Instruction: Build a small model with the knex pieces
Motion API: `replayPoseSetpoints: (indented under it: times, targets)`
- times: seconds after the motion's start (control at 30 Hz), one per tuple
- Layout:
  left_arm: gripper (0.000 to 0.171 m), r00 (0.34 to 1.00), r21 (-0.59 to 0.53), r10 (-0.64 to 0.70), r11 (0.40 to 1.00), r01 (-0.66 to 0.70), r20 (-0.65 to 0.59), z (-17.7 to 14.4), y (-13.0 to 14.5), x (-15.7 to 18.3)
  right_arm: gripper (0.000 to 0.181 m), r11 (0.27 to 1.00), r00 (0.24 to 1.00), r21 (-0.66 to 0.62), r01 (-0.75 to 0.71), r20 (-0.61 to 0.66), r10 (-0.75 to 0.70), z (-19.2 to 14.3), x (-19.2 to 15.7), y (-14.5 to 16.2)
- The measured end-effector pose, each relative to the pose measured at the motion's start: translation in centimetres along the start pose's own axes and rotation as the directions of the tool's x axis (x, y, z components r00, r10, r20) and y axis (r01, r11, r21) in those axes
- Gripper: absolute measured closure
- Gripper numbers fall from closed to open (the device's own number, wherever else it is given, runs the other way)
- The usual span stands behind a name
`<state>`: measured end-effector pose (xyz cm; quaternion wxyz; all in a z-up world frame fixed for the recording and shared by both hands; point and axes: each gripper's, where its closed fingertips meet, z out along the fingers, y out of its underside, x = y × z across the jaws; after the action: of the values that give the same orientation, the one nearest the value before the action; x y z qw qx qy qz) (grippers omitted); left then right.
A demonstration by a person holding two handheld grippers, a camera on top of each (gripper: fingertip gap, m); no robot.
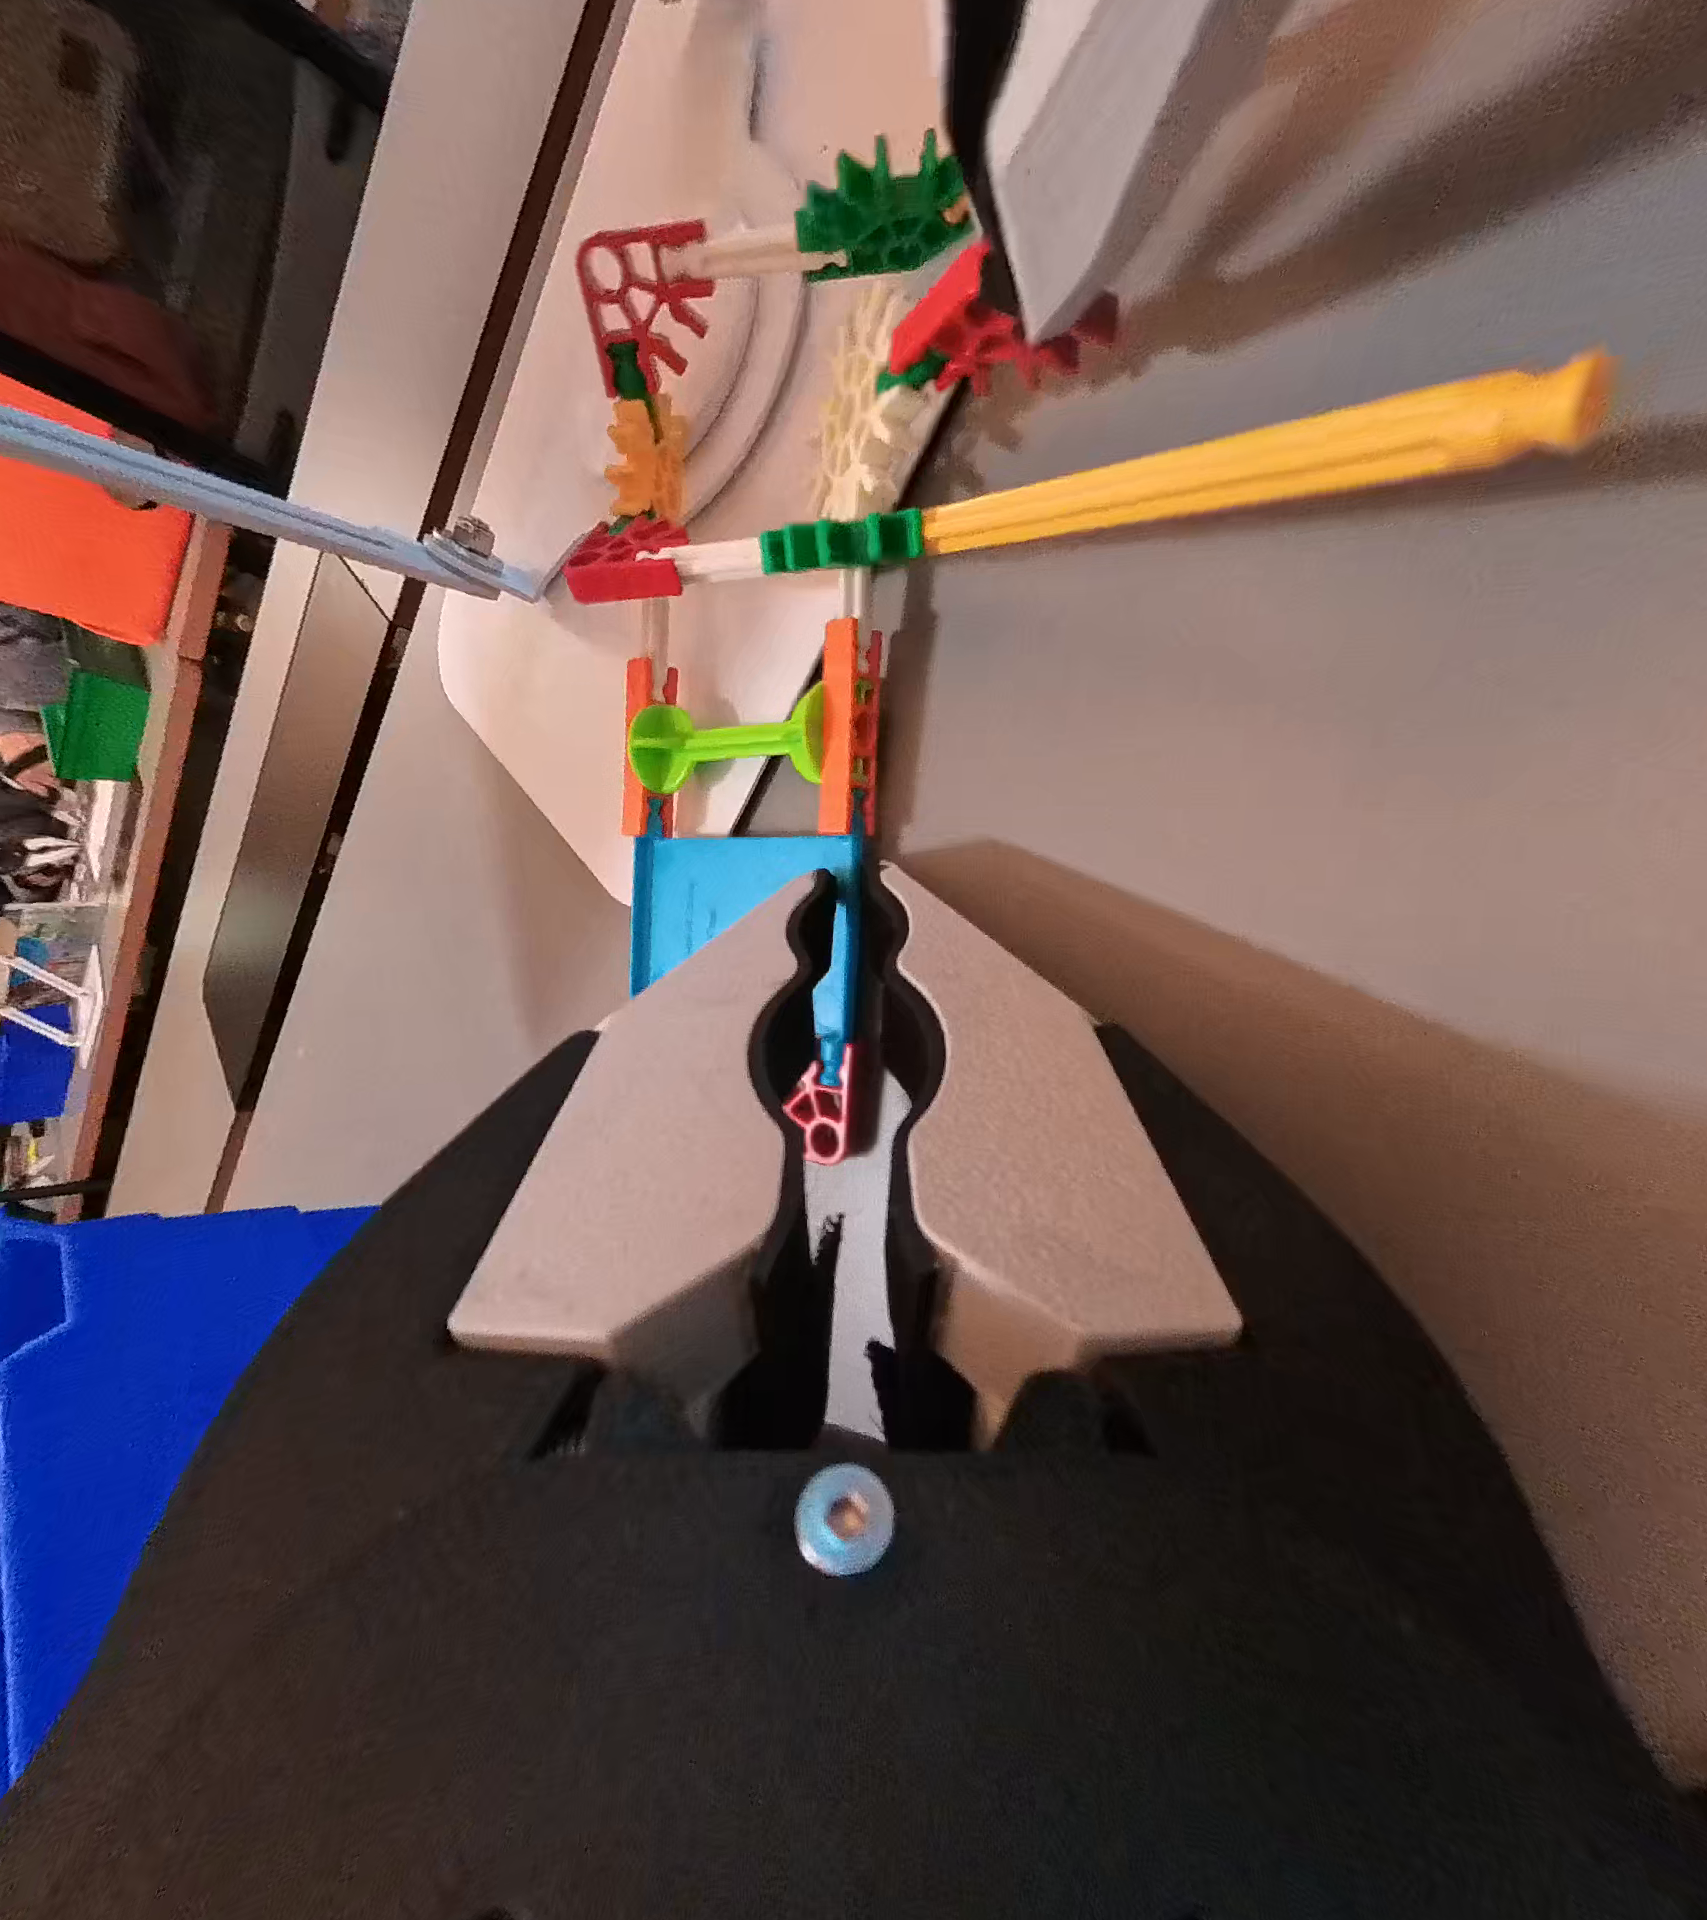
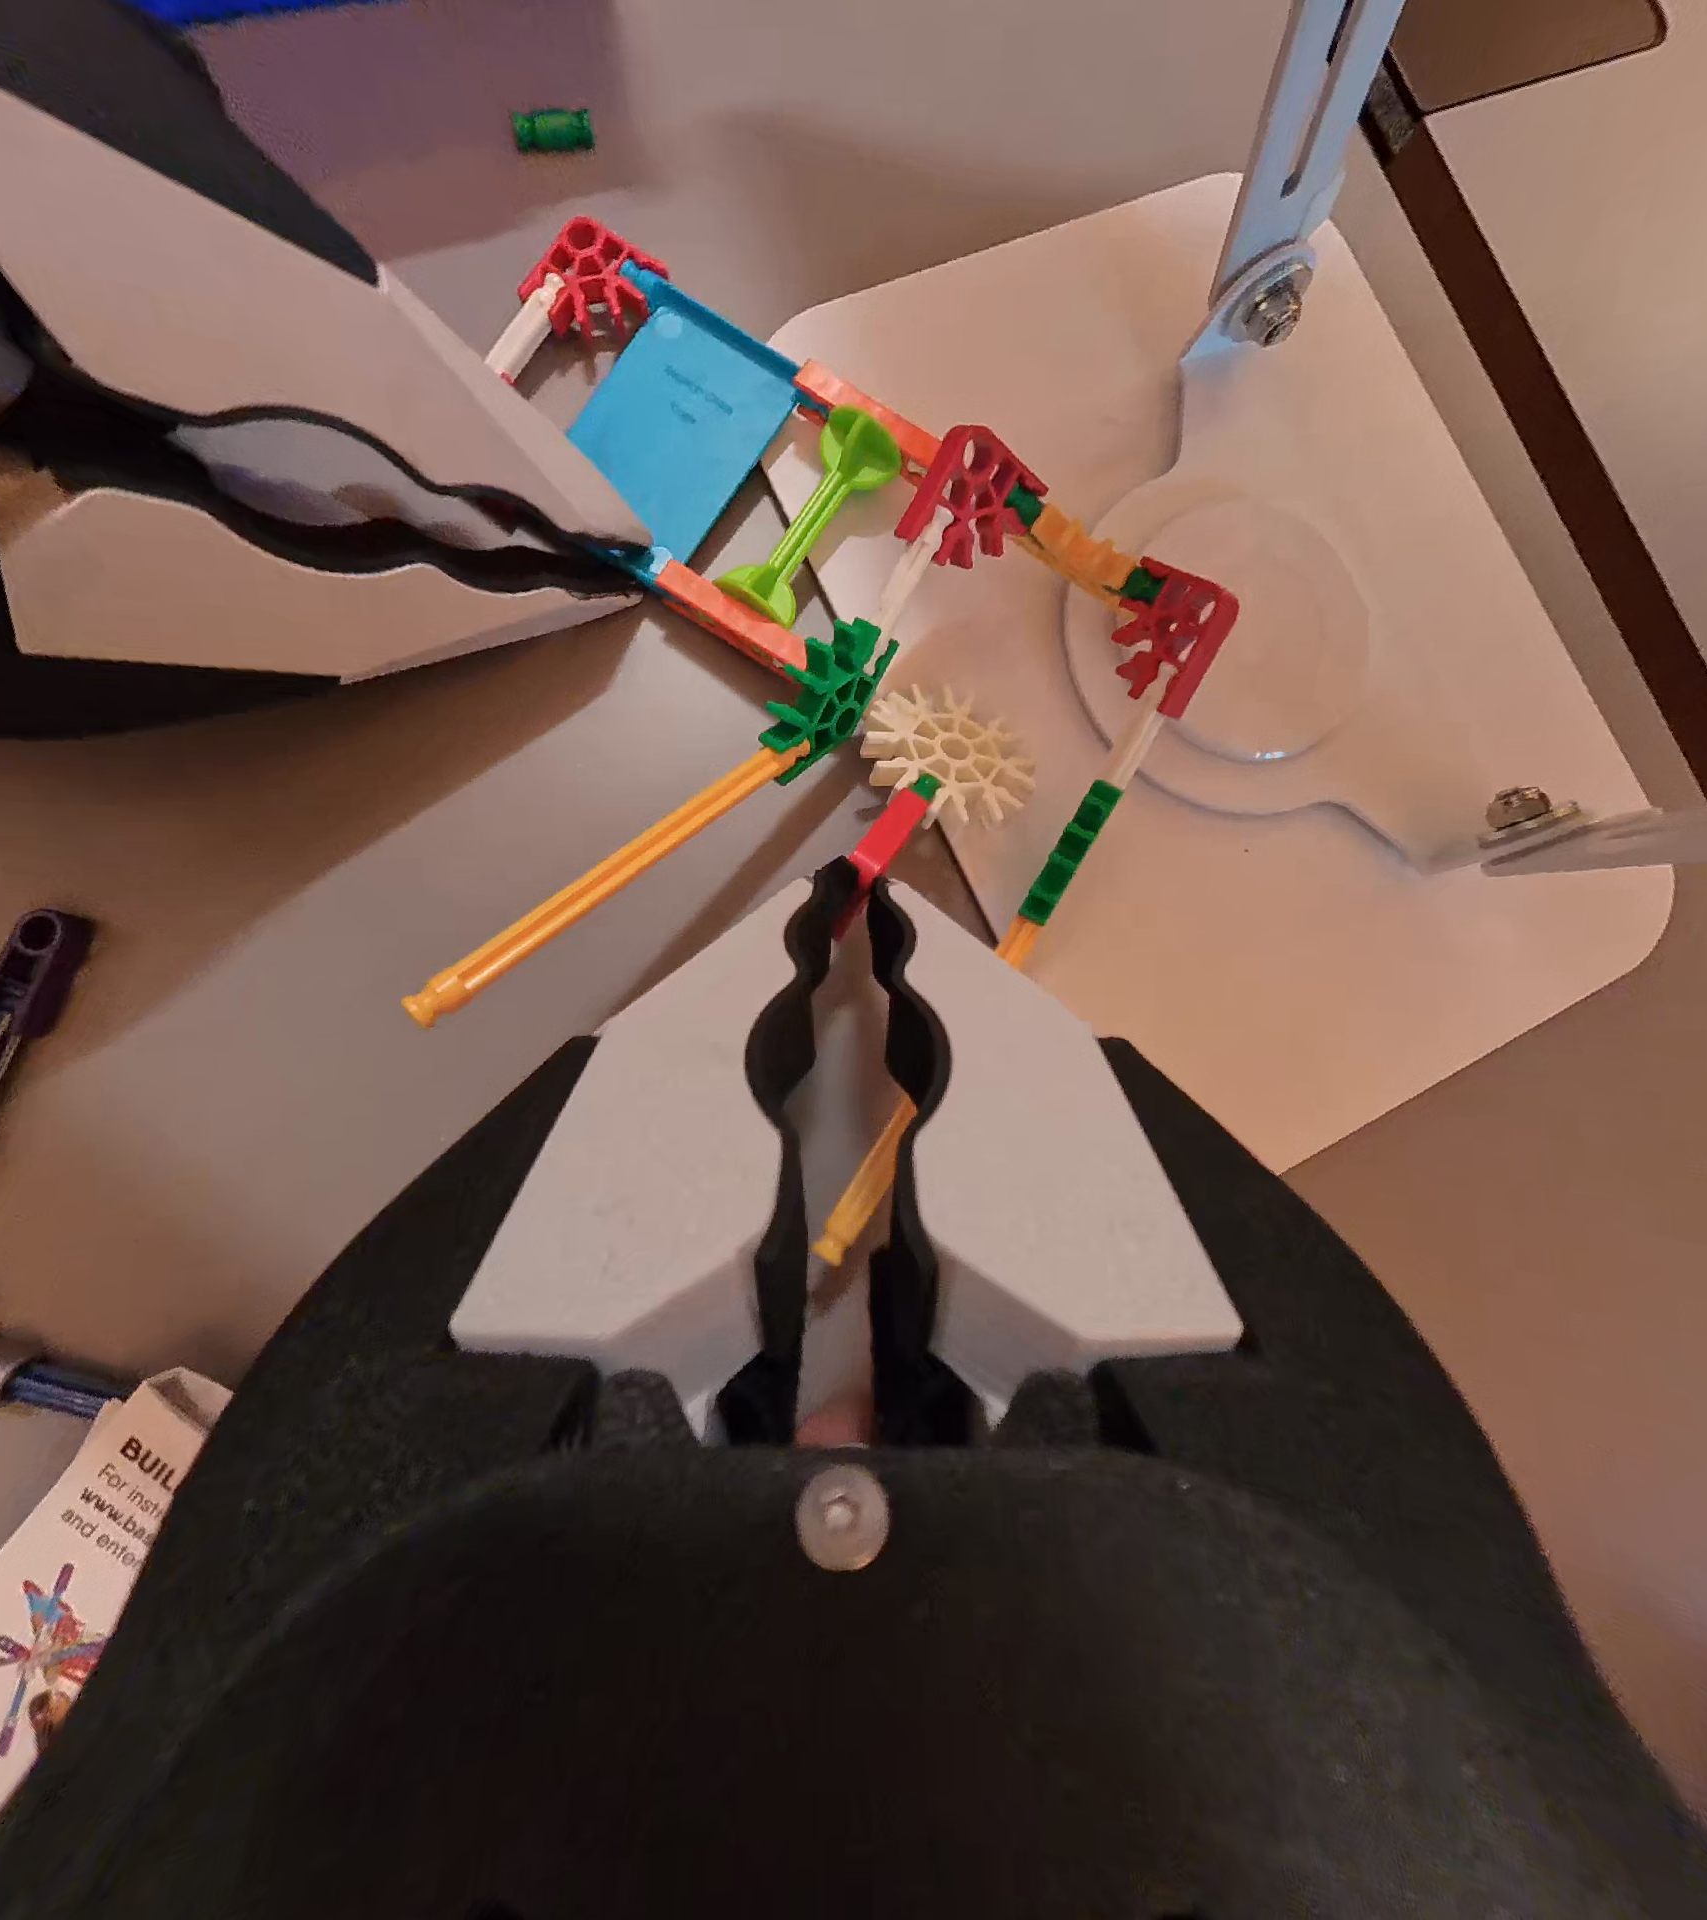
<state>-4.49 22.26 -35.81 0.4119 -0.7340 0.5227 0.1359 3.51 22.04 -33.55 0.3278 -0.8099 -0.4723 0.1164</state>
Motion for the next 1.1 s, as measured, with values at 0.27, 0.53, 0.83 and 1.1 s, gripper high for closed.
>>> replayPoseSetpoints:
  times: [0.27,0.53,0.83,1.1]
  targets:
    - [0.170,1.000,0.007,0.018,1.000,-0.018,-0.010,-0.1,-0.1,0.2,0.178,0.999,1.000,-0.026,-0.019,0.022,0.020,-0.7,0.4,-1.5]
    - [0.170,0.999,0.016,0.025,1.000,-0.025,-0.030,-0.3,-0.3,0.5,0.179,0.980,0.992,-0.186,0.074,0.116,-0.053,-1.2,-0.5,-0.4]
    - [0.170,0.997,0.018,0.057,0.998,-0.056,-0.050,-0.8,-0.4,1.1,0.179,0.969,0.986,-0.224,0.100,0.150,-0.067,-1.6,-0.9,0.1]
    - [0.160,0.998,0.064,0.023,0.998,-0.019,-0.067,-2.3,-1.3,0.6,0.181,0.959,0.978,-0.245,0.139,0.188,-0.093,-1.6,-2.1,1.3]
